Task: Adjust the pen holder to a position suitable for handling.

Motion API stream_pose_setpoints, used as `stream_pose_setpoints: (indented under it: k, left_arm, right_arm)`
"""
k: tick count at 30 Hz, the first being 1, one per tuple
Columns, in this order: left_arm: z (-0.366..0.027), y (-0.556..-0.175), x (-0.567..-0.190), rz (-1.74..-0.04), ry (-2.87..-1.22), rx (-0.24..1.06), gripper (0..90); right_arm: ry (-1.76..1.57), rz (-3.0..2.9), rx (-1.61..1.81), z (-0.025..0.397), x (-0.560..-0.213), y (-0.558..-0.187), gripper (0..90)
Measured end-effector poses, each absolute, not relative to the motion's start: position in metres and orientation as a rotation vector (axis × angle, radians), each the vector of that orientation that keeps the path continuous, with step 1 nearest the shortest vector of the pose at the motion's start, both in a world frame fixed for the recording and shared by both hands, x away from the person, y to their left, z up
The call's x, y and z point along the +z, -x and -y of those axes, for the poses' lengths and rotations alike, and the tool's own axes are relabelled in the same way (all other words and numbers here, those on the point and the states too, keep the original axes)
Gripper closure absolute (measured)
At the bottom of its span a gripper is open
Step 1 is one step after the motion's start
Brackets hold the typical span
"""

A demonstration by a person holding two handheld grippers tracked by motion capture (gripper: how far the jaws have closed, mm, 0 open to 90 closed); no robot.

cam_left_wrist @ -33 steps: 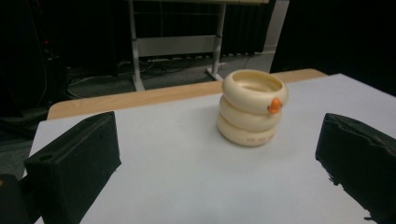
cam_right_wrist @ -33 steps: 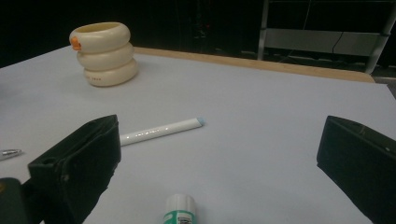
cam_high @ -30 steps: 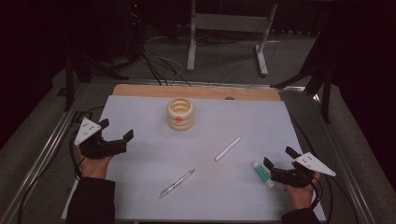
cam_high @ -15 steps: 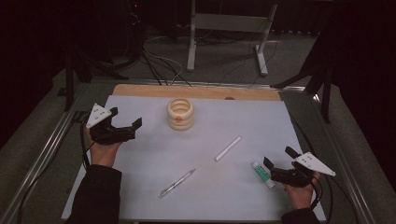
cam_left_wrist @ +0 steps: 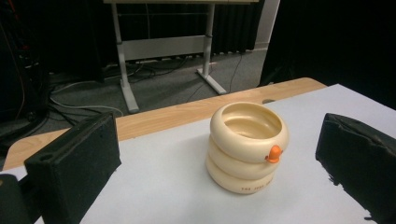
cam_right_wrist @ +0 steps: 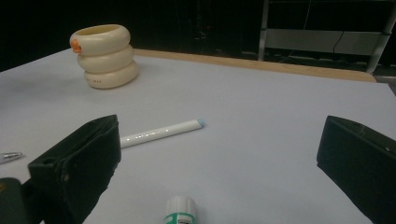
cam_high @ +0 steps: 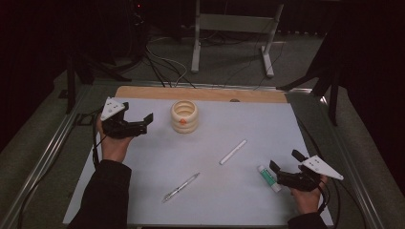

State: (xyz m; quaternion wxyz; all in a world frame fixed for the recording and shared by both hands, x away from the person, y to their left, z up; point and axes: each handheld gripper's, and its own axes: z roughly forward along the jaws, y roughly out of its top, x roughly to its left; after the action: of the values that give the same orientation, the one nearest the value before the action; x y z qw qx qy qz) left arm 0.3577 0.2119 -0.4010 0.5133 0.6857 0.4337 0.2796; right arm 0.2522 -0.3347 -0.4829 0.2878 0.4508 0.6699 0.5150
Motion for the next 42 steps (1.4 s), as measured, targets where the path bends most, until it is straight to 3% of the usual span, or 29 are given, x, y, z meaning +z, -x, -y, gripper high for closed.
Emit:
stream_pose_setpoints:
  k: [42]
  left_arm:
    - [-0.178,-0.407,-0.407,-1.049,-1.691,0.658,0.2]
  right_arm:
    - [-1.205,-1.780,1.377,0.336,-0.483,-0.252,0.1]
